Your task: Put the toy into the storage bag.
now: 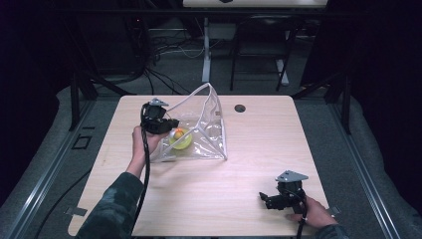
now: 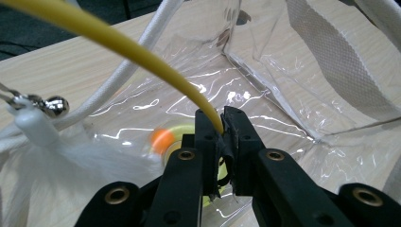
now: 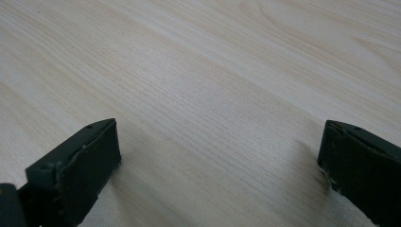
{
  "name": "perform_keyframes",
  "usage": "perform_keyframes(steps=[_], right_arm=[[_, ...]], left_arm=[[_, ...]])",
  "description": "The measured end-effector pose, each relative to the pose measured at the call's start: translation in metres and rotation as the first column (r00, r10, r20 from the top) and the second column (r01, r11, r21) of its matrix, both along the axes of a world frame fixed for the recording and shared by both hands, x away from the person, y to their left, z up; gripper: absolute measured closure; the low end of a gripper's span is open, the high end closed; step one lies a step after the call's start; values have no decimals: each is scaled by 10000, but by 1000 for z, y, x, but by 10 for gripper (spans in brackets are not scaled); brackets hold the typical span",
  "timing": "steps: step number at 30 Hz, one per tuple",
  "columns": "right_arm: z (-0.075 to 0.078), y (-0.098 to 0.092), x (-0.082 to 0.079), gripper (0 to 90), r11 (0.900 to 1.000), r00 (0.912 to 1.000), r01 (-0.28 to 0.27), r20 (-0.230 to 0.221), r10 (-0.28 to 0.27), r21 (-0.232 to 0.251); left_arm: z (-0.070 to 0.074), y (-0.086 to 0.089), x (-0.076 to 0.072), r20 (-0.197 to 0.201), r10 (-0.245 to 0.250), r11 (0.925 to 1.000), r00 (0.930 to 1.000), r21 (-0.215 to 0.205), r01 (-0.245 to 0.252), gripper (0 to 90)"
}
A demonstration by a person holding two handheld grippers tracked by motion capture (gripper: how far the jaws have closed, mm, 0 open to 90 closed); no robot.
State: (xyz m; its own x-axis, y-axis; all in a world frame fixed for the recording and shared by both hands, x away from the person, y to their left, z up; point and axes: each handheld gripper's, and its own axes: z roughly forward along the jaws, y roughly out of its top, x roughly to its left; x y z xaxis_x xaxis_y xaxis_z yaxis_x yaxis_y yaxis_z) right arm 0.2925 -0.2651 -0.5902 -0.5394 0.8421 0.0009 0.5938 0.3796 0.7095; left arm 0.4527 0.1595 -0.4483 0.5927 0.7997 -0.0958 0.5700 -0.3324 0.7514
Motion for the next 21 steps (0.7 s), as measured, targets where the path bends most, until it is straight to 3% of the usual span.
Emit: perform_keyframes(steps=[3,9,14,21], right_arm=[[0,0,0,0,10000,10000,-14,-6,14,-18],[0,0,0,0,10000,10000,1,6,-1,42],[0,0,0,0,10000,10000,3,10,-3,38],[0,0,0,0,10000,10000,4,9,-4,43]], left_arm=[[3,2,-3,71,-8,10000,10000,-64,9,829],[13,7,-11,145,-340,9990,9993,-275,344,695],[22,12,-26,231,-445,9984,9987,-350,453,573],[30,25,-38,611,-26,9982,9981,-600,63,388]])
